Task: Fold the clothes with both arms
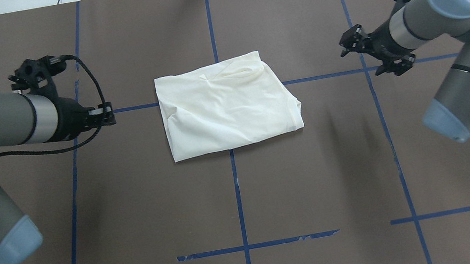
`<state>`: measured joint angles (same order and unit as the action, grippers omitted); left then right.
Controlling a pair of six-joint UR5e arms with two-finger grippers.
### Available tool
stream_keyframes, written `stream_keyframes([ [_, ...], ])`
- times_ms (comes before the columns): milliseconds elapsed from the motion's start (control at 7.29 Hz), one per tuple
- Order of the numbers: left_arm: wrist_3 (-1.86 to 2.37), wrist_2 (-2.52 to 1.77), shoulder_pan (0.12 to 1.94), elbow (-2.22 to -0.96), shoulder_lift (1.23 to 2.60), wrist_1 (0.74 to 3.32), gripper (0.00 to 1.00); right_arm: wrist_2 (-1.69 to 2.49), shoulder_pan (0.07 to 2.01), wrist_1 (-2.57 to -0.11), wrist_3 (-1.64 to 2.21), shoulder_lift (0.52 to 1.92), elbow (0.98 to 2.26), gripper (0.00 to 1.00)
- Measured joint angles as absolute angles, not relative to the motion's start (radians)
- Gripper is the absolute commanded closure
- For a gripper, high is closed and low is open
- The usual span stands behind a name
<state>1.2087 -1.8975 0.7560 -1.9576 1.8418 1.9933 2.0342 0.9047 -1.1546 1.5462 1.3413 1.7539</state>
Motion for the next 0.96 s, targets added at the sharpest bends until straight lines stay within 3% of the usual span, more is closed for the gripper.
stream_keyframes([
  [274, 0.831, -2.091, 0.993, -1.901, 1.776, 1.992, 1.0, 2.178, 1.105, -1.149, 1.177, 1.518, 1.777, 0.0],
  [412, 0.605, -2.205, 1.142, -1.807, 1.764, 1.992, 0.75, 2.234, 1.215, -1.153, 0.963, 1.594, 1.773, 0.0],
  [686, 0.223, -2.359, 1.375, -1.615, 1.764, 1.985, 0.0, 2.305, 1.39, -1.177, 0.593, 1.695, 1.743, 0.0],
  [960, 0.121, -2.384, 1.436, -1.567, 1.77, 1.921, 0.0, 2.366, 1.467, -1.255, 0.392, 1.714, 1.72, 0.0],
])
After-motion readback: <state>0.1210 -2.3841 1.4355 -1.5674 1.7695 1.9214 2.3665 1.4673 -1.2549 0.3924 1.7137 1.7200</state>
